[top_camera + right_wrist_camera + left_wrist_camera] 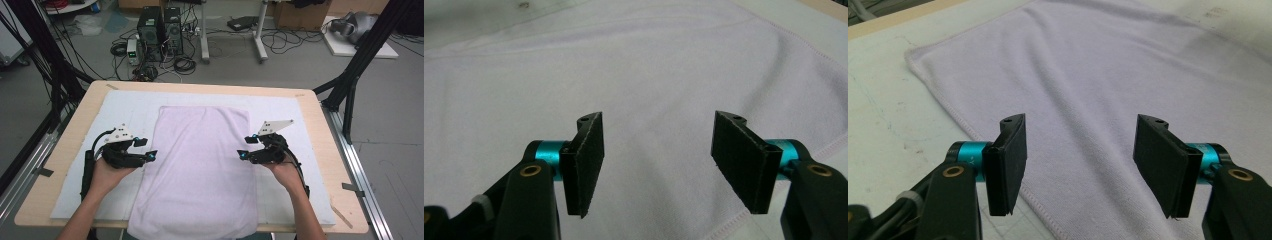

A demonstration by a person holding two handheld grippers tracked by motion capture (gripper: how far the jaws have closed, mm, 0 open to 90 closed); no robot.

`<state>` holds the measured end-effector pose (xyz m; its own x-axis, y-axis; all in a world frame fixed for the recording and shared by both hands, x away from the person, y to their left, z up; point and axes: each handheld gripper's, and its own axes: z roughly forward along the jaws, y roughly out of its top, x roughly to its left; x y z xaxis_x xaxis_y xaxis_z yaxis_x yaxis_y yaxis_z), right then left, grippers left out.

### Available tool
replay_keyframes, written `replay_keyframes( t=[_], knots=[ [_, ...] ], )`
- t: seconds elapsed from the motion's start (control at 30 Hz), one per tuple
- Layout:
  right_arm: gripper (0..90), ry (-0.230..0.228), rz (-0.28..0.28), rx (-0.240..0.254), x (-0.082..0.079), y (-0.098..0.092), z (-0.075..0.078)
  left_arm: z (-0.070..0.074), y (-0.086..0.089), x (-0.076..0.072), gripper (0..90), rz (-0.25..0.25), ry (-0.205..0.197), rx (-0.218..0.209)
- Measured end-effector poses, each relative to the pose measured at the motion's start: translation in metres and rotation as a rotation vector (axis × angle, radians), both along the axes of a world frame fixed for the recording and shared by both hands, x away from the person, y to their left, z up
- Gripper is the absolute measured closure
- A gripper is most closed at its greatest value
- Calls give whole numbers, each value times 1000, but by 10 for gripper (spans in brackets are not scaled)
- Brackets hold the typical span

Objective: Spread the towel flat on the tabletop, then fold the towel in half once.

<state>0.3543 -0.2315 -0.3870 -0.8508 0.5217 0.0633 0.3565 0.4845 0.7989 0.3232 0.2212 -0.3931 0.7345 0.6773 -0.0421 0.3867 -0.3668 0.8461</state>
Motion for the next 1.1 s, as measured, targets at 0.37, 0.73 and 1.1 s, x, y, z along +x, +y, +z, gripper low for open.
replay_keyframes(
  t=[0.37, 0.73, 1.1],
  knots=[
    [375, 1, -25, 16, 13, -8, -4, 4, 2, 15, 387, 27, 5, -1],
    [379, 2, -103, -19, 54, -11, 5, 7, -9, 68, 467, 82, -8, 1],
    [408, 65, -175, -88, 83, -6, -34, -39, -14, 101, 541, 134, 60, 78]
  ],
)
